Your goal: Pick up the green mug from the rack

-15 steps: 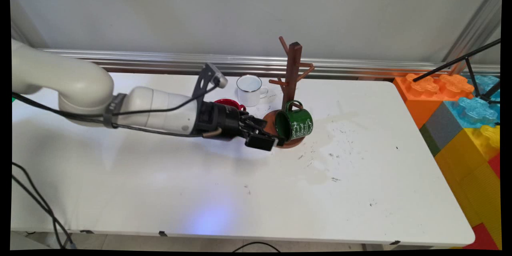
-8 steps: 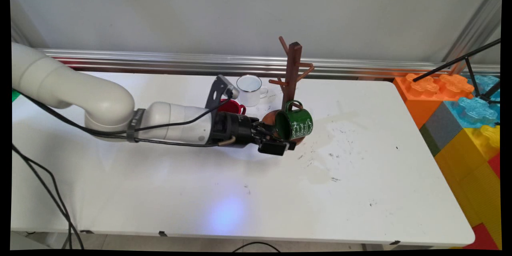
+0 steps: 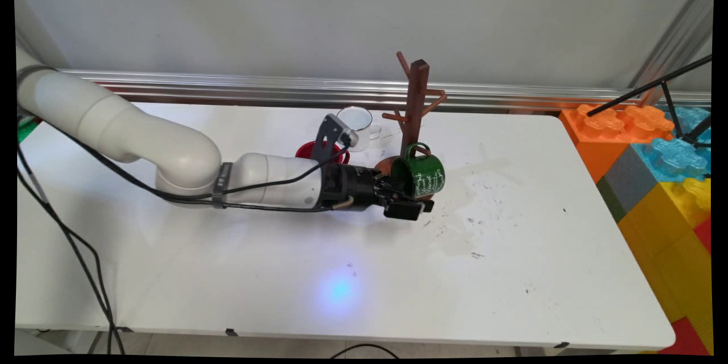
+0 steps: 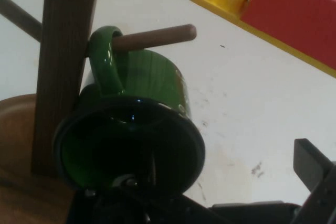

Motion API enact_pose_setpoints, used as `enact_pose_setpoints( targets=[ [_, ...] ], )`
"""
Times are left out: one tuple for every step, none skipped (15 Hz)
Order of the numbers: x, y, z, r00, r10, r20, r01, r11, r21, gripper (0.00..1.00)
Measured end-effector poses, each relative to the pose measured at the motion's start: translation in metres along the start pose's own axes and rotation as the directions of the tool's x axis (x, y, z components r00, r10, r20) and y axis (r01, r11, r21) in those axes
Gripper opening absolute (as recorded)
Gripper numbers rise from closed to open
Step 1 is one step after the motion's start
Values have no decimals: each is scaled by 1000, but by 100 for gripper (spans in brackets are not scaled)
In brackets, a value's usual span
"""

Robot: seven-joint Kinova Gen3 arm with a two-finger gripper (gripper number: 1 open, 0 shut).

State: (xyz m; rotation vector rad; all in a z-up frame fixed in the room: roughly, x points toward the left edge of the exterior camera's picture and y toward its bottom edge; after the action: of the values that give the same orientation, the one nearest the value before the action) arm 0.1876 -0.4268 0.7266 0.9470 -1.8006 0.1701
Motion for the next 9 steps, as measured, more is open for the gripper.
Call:
enact_pose_setpoints(
  targets=[
    [-1, -1, 5, 1000, 1, -1, -1, 1000, 1, 100],
    [-1, -3, 10, 1000, 2, -2, -2, 1000, 4, 100],
    [-1, -4, 15, 1000, 2, -3, -2, 1000, 6, 100],
    [-2, -5, 18, 1000, 3, -4, -3, 1000, 8, 100],
    [-2, -6, 21, 1000, 3, -5, -3, 1000, 9, 100],
    [-2, -7, 24, 1000, 5, -4, -5, 1000, 10, 100],
    [-2, -8, 27, 1000, 8, -4, -8, 1000, 10, 100],
    [-2, -9, 30, 1000, 12, -4, -12, 1000, 10, 100],
    [-3, -10, 32, 1000, 14, -4, -14, 1000, 11, 0]
  ],
)
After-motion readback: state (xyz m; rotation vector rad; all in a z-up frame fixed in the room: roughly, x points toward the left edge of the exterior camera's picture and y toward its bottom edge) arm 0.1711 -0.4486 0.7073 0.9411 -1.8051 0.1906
